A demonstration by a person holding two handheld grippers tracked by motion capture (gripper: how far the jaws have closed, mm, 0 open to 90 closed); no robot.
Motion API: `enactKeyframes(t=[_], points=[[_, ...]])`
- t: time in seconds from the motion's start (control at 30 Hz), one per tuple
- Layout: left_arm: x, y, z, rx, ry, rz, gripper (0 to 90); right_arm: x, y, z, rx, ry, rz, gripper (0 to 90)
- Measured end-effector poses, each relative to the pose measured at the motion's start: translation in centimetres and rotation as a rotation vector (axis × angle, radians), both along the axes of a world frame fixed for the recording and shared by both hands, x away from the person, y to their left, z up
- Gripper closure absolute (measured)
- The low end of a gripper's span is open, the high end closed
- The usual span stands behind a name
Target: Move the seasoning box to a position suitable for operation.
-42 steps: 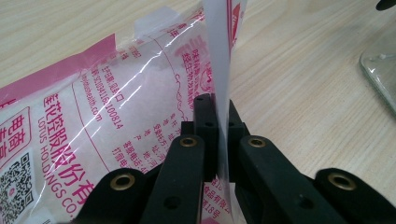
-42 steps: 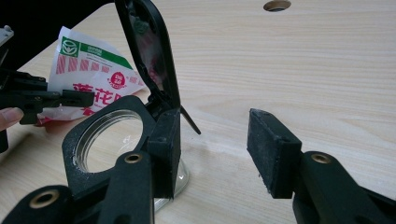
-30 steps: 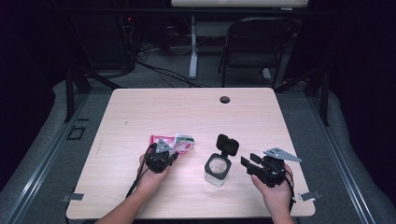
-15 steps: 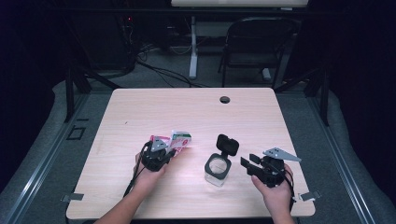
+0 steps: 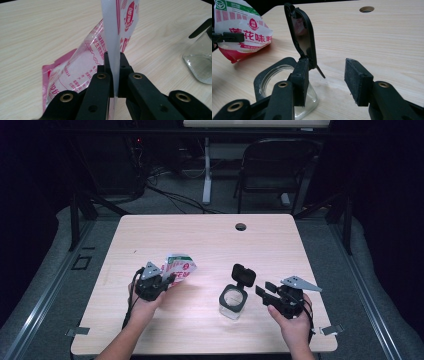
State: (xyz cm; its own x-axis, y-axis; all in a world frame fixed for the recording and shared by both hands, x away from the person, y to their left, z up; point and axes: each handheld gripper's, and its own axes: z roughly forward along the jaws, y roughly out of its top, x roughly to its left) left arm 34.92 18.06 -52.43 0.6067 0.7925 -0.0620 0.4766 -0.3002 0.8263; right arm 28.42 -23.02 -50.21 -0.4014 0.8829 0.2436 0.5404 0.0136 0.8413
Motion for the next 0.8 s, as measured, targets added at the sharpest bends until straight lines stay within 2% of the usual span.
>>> enactKeyframes(t=[0.23,0.33,0.5,0.8], points=[[-0.1,1.2,0.4,-0.017,-0.013,0.024,90.0,0.3,0.4,0.0,0.014,-0.003,0.002,53.9],[-0.2,1.6,0.8,-0.013,-0.024,0.031,90.0,0.5,0.5,0.0,0.003,-0.002,0.007,54.3],[0.0,2.5,1.6,-0.037,-0.036,0.048,90.0,0.7,0.6,0.2,-0.002,-0.006,0.013,54.7],[0.5,3.5,3.5,0.002,-0.081,0.072,90.0,1.0,0.7,0.1,0.004,-0.006,0.018,54.7]])
